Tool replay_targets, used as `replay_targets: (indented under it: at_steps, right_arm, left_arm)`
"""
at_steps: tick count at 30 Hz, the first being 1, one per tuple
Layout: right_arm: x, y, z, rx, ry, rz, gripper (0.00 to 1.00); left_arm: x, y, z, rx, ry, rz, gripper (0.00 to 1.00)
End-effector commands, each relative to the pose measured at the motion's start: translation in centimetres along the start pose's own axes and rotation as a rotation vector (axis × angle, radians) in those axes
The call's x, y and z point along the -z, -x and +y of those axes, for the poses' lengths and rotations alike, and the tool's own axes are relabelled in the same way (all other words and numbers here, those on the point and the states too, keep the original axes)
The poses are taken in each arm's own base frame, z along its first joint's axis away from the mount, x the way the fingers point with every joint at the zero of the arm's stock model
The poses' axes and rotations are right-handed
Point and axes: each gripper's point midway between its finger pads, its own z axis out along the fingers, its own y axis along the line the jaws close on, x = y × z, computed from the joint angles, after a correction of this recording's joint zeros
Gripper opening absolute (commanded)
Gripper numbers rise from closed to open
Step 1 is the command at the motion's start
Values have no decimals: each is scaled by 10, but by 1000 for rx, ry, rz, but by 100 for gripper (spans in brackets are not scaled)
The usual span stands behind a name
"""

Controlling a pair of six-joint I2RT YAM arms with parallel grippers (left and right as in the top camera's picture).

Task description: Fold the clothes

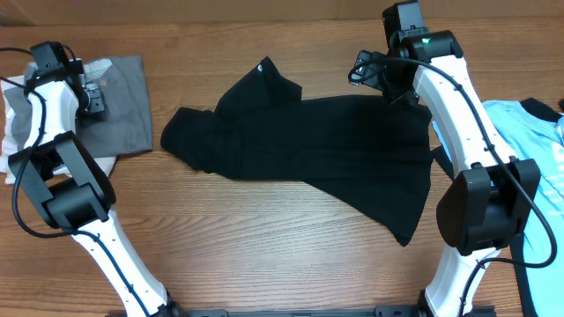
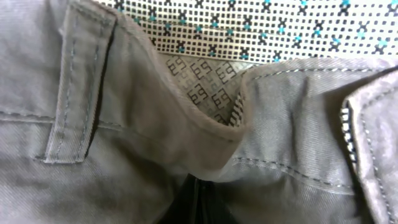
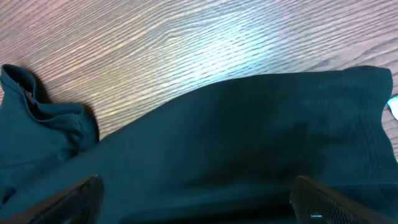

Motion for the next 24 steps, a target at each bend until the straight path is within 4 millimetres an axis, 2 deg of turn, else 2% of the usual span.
replay_targets:
  at_steps: [1, 11, 16, 24]
  right_arm:
    - [-2, 1, 1, 8, 2, 0, 100]
    - [-2, 1, 1, 8, 1, 0, 100]
    - [-2, 1, 1, 8, 1, 0, 100]
    - [-2, 1, 1, 8, 1, 1, 100]
  left_arm:
    - [-26, -17, 16, -18, 8, 55, 4]
    - [-21, -7, -24, -70, -119, 19, 4]
    - [-18, -2, -50, -100, -177, -1, 4]
    - [-13, 1, -79, -143, -202, -12, 4]
